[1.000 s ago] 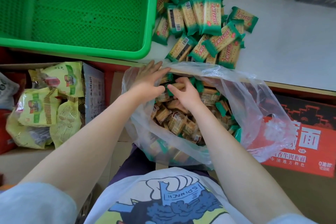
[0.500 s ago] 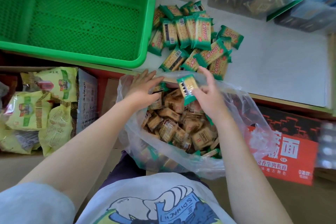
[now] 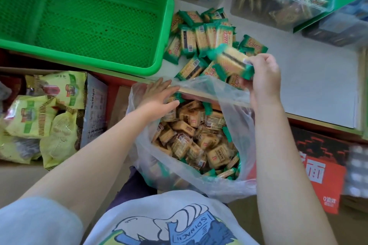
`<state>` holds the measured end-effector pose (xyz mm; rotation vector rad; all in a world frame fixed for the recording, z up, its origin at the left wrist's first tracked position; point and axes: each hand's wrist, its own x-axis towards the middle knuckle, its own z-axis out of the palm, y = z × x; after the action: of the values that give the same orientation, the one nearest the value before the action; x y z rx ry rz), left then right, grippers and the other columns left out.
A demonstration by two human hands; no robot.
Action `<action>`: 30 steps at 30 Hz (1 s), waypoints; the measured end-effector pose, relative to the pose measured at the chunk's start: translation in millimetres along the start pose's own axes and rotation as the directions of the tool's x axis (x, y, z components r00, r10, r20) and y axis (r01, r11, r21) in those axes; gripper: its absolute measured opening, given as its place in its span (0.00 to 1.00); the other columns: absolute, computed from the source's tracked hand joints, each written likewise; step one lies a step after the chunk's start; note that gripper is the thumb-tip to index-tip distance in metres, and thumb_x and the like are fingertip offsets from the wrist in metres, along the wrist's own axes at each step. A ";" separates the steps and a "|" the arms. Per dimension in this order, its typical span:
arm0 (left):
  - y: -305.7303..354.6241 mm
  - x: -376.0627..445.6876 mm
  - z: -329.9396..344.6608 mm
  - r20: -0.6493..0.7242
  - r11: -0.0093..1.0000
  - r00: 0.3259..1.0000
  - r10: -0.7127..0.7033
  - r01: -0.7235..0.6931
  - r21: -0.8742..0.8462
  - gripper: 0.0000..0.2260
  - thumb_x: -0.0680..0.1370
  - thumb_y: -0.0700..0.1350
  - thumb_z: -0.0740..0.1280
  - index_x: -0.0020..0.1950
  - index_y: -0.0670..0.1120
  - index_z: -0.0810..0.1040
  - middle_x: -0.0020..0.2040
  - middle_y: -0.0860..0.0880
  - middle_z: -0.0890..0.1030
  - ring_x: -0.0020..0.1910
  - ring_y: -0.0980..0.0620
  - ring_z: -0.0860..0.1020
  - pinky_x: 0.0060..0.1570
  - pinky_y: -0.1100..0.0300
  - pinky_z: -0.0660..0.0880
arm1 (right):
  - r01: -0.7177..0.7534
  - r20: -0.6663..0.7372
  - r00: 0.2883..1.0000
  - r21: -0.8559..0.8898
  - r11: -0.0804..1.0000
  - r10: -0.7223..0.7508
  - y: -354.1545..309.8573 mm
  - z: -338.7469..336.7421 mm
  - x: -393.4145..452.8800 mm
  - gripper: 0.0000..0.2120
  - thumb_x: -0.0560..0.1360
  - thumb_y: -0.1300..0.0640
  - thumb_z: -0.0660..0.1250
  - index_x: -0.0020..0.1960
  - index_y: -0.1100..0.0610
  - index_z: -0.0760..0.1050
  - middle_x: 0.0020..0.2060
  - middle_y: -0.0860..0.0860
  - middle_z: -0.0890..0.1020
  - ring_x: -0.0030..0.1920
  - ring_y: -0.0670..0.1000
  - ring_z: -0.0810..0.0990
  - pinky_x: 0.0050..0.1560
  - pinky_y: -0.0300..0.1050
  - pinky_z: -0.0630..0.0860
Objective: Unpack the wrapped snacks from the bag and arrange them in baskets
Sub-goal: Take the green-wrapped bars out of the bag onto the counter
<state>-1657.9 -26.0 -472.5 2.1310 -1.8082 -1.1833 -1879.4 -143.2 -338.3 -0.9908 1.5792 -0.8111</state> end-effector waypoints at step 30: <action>-2.7 -11.4 3.7 0.025 0.984 0.988 -0.153 0.150 0.093 0.31 0.81 0.57 0.63 0.79 0.66 0.50 0.82 0.55 0.37 0.79 0.49 0.32 0.78 0.46 0.41 | 0.466 0.401 0.883 -0.812 0.353 -0.243 48.6 62.5 92.0 0.36 0.76 0.34 0.64 0.79 0.39 0.55 0.81 0.55 0.43 0.80 0.64 0.41 0.77 0.69 0.43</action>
<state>-1657.9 -13.8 -471.0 2.3514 -1.7719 -1.1944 -1837.0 -206.5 -432.8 -2.2105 1.5901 0.0008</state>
